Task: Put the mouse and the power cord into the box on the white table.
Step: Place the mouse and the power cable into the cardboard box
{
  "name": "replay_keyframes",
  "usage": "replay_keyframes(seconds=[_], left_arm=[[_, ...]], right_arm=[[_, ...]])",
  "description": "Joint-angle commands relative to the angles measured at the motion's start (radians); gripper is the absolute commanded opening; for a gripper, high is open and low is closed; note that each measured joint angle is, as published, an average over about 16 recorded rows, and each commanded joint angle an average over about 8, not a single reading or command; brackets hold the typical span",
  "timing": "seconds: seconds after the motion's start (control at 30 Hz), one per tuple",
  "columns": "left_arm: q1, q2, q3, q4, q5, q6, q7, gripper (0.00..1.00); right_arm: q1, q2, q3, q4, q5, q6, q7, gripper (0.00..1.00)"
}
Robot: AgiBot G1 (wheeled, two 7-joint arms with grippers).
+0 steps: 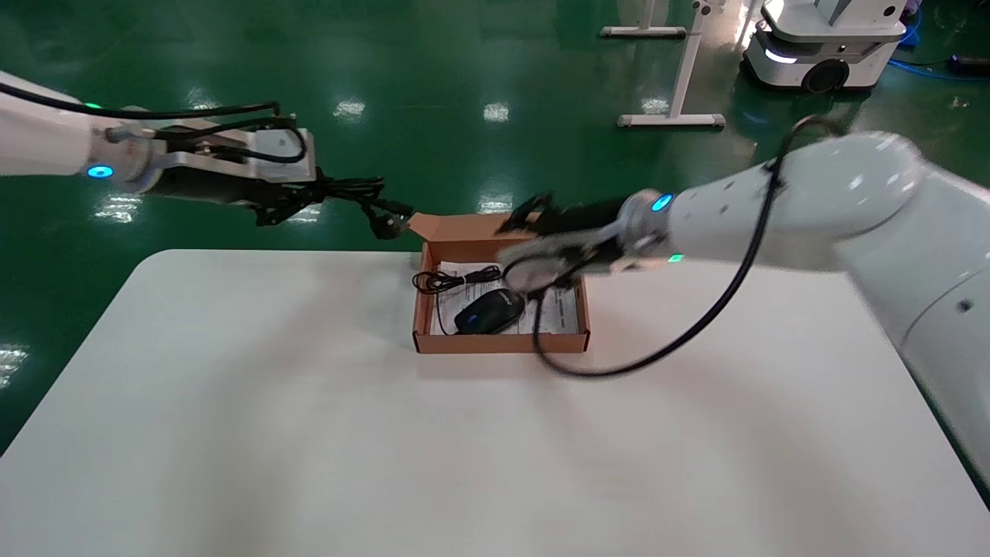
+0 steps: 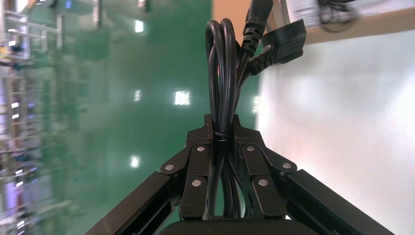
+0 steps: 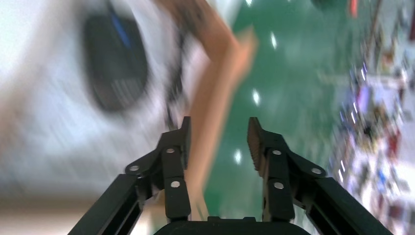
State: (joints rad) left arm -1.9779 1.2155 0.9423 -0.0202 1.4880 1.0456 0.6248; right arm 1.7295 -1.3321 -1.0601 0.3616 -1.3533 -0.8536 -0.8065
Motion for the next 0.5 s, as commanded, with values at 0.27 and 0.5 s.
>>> replay_keyframes(seconds=[0.27, 0.5], left_arm=[[0.108, 0.124, -0.034, -0.034, -0.051, -0.149, 0.007, 0.0], [0.215, 0.148, -0.047, -0.14, -0.099, -0.177, -0.011, 0.0]], right_arm=[[0.079, 0.092, 0.024, -0.147, 0.041, -0.04, -0.058, 1.0], [0.098, 0.15, 0.036, -0.194, 0.056, -0.081, -0.107, 1.0]])
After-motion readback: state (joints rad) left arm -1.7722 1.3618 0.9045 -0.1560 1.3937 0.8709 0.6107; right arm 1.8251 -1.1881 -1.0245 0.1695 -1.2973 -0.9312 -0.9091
